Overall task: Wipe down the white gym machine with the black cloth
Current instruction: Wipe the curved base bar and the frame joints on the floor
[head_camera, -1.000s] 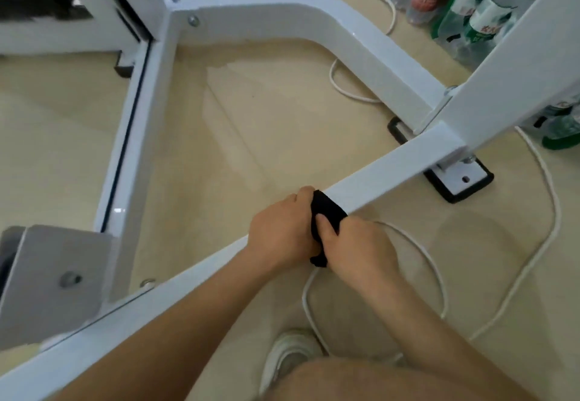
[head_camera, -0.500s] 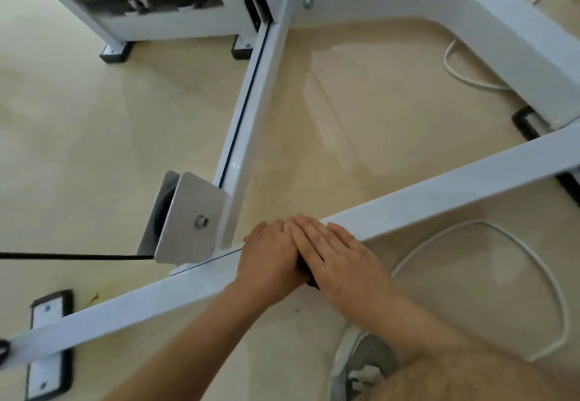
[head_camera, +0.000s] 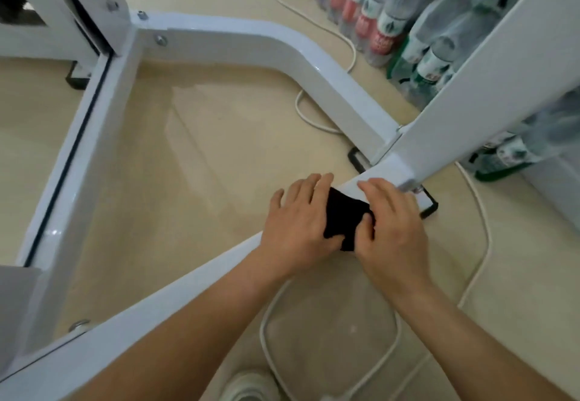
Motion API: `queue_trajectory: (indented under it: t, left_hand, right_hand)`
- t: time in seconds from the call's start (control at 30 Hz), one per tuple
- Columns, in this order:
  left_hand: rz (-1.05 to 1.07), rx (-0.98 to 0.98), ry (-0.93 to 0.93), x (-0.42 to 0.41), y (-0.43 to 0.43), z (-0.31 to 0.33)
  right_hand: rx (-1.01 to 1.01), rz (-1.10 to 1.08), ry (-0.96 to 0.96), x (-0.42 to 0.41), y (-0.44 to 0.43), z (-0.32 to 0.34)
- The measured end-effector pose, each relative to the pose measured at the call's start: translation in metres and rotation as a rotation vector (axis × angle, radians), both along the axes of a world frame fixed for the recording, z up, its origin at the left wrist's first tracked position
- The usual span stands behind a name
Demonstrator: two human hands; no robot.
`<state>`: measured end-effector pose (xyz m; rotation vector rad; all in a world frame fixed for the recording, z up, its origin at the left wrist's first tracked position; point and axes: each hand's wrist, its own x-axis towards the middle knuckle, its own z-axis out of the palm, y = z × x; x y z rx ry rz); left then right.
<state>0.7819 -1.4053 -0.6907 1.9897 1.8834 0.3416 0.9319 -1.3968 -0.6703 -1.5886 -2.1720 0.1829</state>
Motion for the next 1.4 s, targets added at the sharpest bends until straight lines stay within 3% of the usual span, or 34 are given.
queue_trajectory:
  t: [0.07,0.13,0.3,0.37,0.43,0.57,0.7,0.8,0.87,0.93,1.03,1.13,1.2,1.3,1.33,1.4]
  left_hand:
    - [0.015,0.072,-0.047,-0.019,-0.026,-0.007]
    - [0.001,0.016,-0.053,-0.036,-0.048,-0.010]
    - [0.016,-0.078,-0.111,-0.052,-0.057,-0.006]
    - [0.036,-0.135,-0.168,-0.050,-0.039,0.002]
    - [0.045,-0.143,-0.264,-0.041,-0.015,0.007]
    - [0.078,-0.106,-0.374,-0.019,0.029,0.022]
    - [0.123,-0.151,-0.381,-0.025,0.040,0.016]
    - [0.186,-0.184,-0.410,-0.032,0.025,0.010]
    - [0.104,-0.176,-0.392,-0.025,0.019,0.002]
    - [0.003,-0.281,-0.286,-0.011,0.023,0.000]
    - [-0.045,-0.213,-0.173,0.004,0.038,0.005]
    - [0.009,-0.100,-0.318,0.015,0.061,0.017]
    - [-0.049,-0.174,-0.306,0.023,0.070,0.024]
    - [-0.034,-0.367,-0.280,0.021,0.069,0.022]
    - [-0.009,-0.425,-0.308,0.019,0.066,0.022]
    - [0.005,-0.484,-0.290,0.017,0.062,0.023]
  right_hand:
    - [-0.044,0.185,-0.069,-0.019,-0.018,-0.013]
    - [-0.121,0.320,-0.160,-0.030,-0.025,-0.028]
    - [-0.207,0.580,-0.390,-0.024,0.040,-0.028]
    - [-0.292,0.482,-0.467,-0.019,0.081,-0.023]
    - [-0.263,0.267,-0.399,0.001,0.100,-0.026]
    - [-0.083,0.012,-0.240,0.001,0.045,-0.038]
    - [-0.101,0.271,-0.171,-0.070,-0.020,-0.048]
    - [-0.063,0.538,-0.208,-0.038,0.006,-0.048]
    - [-0.079,0.444,-0.292,0.004,0.038,-0.047]
    - [-0.130,0.196,-0.284,0.033,0.060,-0.044]
    - [-0.167,-0.085,-0.125,0.024,0.051,-0.051]
    - [-0.184,-0.270,0.075,-0.024,0.019,-0.055]
    - [-0.193,-0.170,0.190,-0.045,-0.003,-0.055]
    - [-0.209,-0.020,0.616,-0.033,-0.006,-0.045]
    - [-0.179,-0.073,0.713,-0.025,-0.004,-0.040]
    - [-0.133,-0.405,0.862,-0.012,0.005,-0.033]
